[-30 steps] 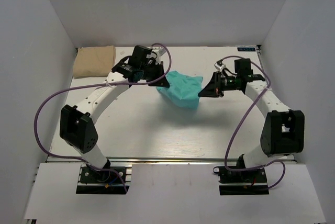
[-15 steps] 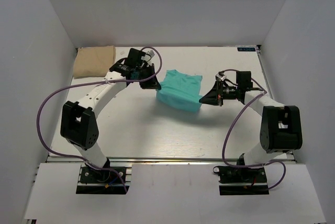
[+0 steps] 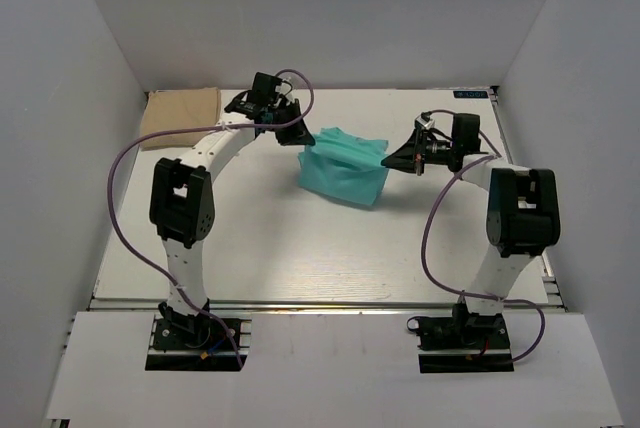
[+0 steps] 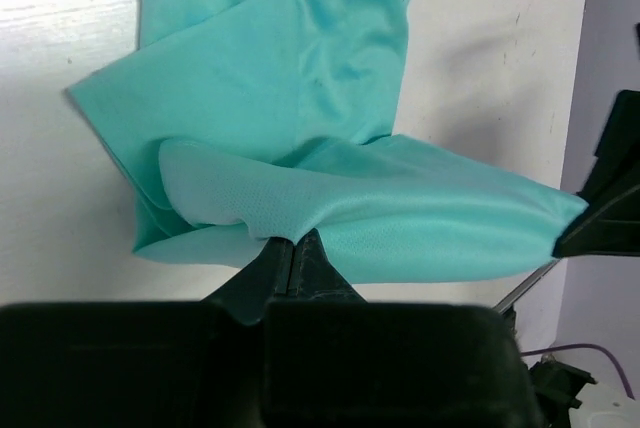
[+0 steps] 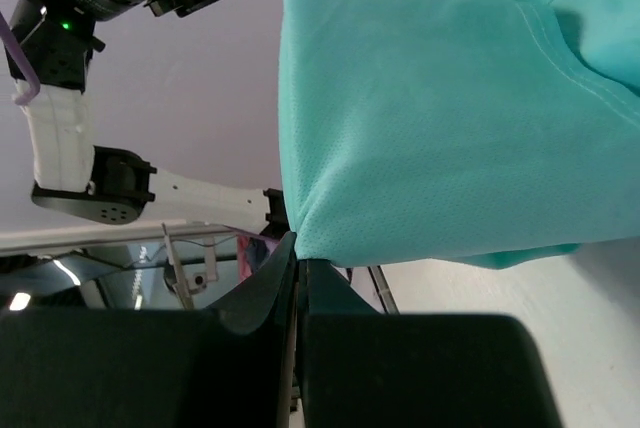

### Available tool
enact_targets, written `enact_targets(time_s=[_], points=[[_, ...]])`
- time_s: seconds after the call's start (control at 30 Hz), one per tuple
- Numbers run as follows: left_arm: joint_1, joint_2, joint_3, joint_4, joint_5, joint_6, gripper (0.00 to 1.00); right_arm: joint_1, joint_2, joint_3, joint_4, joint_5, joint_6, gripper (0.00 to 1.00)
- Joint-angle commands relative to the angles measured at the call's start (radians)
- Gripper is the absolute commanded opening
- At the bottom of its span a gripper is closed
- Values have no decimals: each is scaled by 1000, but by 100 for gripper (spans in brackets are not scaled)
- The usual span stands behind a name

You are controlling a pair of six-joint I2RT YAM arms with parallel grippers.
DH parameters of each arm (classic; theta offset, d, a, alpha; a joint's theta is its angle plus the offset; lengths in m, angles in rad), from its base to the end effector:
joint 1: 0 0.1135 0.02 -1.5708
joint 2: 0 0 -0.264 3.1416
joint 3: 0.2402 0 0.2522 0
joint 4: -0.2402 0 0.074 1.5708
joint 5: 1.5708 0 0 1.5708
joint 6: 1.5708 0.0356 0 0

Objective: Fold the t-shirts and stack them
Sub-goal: Fold the long partially folded tshirt into a neat square

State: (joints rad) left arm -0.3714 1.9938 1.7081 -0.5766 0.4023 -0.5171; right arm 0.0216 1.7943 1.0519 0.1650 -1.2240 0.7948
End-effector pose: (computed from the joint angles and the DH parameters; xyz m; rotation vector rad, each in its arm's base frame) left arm 0.4141 -0.1762 0.2617 0.0062 2.5404 -0.8691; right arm 0.3709 0.0415 0.2025 0.0508 2.2021 1.7693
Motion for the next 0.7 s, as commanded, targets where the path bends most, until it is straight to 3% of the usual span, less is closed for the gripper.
enact_targets(time_s=[0.0, 0.17, 0.33, 0.37, 0.4, 0.43, 0.47, 0.5, 0.53, 0.57, 0.6, 0.67], points=[[43, 49, 102, 21, 32, -3, 0, -9, 79, 63, 207, -57, 164, 0], [75, 135, 185, 52, 56, -15, 0, -9, 218, 199, 350, -55, 265, 0], [95, 273, 315, 151, 162, -35, 12, -51, 384, 368, 318, 0, 256, 0], [95, 296, 335, 178, 173, -58, 16, -52, 428, 440, 302, 12, 254, 21], [106, 345, 344, 252, 193, -73, 31, -51, 447, 468, 307, 33, 245, 36], [106, 370, 357, 289, 193, -92, 31, -52, 471, 499, 291, 53, 221, 55], [115, 393, 396, 323, 207, -122, 34, -52, 541, 626, 247, 102, 206, 90], [126, 416, 428, 361, 217, -123, 86, -51, 569, 682, 208, 128, 125, 90], [126, 450, 459, 374, 202, -123, 99, -54, 595, 827, 56, 151, 94, 90], [135, 450, 513, 374, 185, -132, 100, -52, 666, 894, -5, 202, 52, 90], [135, 450, 528, 376, 173, -132, 100, -51, 677, 1047, -197, 249, -50, 90], [135, 409, 500, 385, 133, -132, 100, -48, 656, 1089, -278, 346, -124, 90]])
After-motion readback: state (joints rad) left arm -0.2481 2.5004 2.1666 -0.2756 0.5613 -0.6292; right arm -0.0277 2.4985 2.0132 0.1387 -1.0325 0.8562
